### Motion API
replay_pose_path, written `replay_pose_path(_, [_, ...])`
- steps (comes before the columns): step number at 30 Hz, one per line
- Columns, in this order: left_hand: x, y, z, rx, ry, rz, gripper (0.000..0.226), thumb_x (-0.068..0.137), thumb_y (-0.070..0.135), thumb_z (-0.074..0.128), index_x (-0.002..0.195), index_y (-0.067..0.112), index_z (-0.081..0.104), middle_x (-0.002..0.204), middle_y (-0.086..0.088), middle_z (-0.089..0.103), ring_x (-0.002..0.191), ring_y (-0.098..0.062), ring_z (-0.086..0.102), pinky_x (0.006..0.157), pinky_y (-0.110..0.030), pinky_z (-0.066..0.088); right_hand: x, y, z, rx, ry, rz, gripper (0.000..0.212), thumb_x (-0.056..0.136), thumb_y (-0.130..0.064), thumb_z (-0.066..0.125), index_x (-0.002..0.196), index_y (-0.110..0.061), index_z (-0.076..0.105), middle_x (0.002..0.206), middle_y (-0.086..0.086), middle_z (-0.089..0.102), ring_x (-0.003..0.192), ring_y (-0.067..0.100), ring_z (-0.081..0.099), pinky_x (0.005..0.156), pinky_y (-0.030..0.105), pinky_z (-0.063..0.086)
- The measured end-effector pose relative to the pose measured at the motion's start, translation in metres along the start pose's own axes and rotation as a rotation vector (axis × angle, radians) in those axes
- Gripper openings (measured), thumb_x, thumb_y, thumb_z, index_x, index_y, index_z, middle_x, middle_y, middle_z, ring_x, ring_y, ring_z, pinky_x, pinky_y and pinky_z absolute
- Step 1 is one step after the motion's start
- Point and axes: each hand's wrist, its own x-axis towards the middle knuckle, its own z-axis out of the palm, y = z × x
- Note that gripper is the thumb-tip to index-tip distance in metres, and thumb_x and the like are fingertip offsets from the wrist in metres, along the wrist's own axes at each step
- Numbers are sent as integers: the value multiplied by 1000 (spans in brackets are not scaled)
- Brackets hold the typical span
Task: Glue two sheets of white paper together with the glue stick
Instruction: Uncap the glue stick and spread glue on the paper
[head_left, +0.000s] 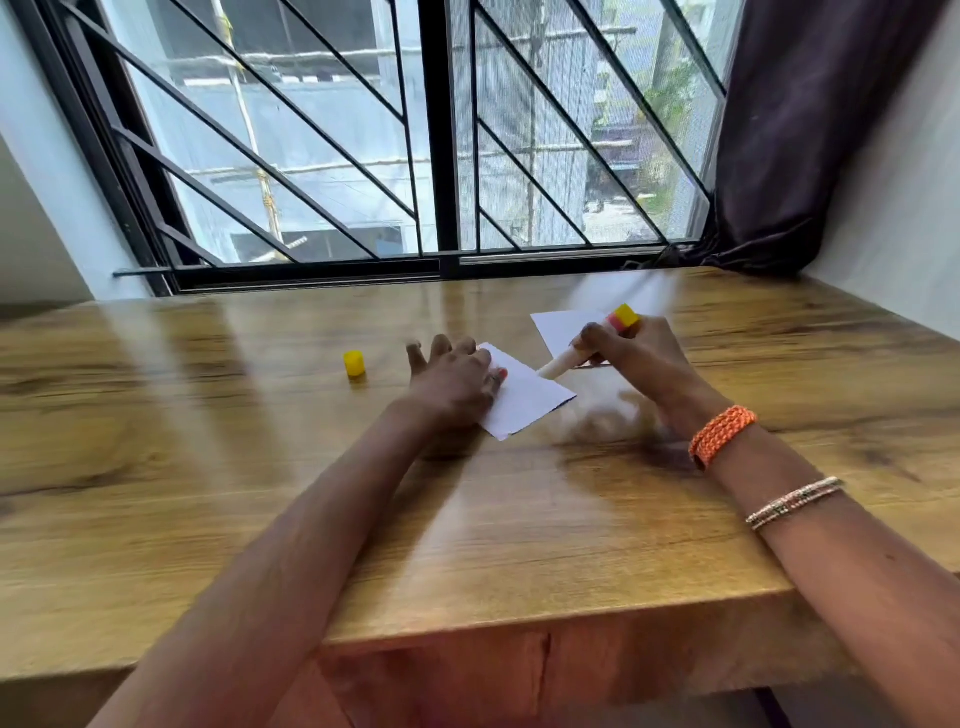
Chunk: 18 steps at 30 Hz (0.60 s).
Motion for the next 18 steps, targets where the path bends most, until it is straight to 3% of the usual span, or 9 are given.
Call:
replay_pose_path(4, [-11, 11, -5, 230, -8, -62, 54, 96, 45, 23, 131, 8, 42, 137, -9, 41, 131, -29, 26, 110, -57, 5, 13, 1, -1, -20, 117, 28, 18, 79, -19, 65, 61, -17, 69, 60, -3, 65, 53, -1, 55, 55, 13, 46])
replay_pose_path(8, [-23, 19, -14, 471, -16, -207, 50, 98, 42, 21, 121, 14, 56, 125, -8, 57, 122, -29, 39, 109, -48, 12, 30, 4, 6, -119, 164, 56, 18, 76, -26, 67, 61, -16, 70, 63, -1, 68, 67, 13, 60, 67, 34, 48])
replay_pose_path(11, [-25, 21, -21, 397, 82, -164, 42, 97, 41, 29, 117, 16, 56, 122, -7, 58, 117, -26, 43, 104, -44, 21, 40, 6, 17, -232, 153, 87, 20, 74, -33, 69, 64, -15, 69, 78, 11, 72, 77, 24, 61, 79, 44, 51])
replay_pose_path(13, [-22, 18, -21, 270, 148, -6, 39, 96, 40, 37, 121, 15, 53, 124, -5, 53, 119, -26, 42, 98, -42, 28, 43, 7, 23, -276, 150, 84, 24, 74, -34, 70, 57, -19, 62, 71, 7, 67, 75, 24, 58, 80, 46, 49])
replay_pose_path(15, [-21, 15, -18, 107, 106, 148, 40, 94, 38, 43, 126, 15, 50, 127, -5, 50, 119, -26, 42, 93, -39, 35, 45, 8, 27, -310, 143, 83, 28, 74, -34, 70, 53, -20, 58, 61, 0, 59, 70, 22, 55, 77, 44, 46])
replay_pose_path(18, [-21, 11, -13, -95, -19, 203, 38, 94, 32, 45, 125, 12, 52, 126, -7, 48, 117, -28, 43, 97, -40, 39, 44, 10, 28, -361, 123, 84, 29, 72, -34, 69, 52, -18, 56, 53, -4, 52, 63, 21, 50, 74, 43, 43])
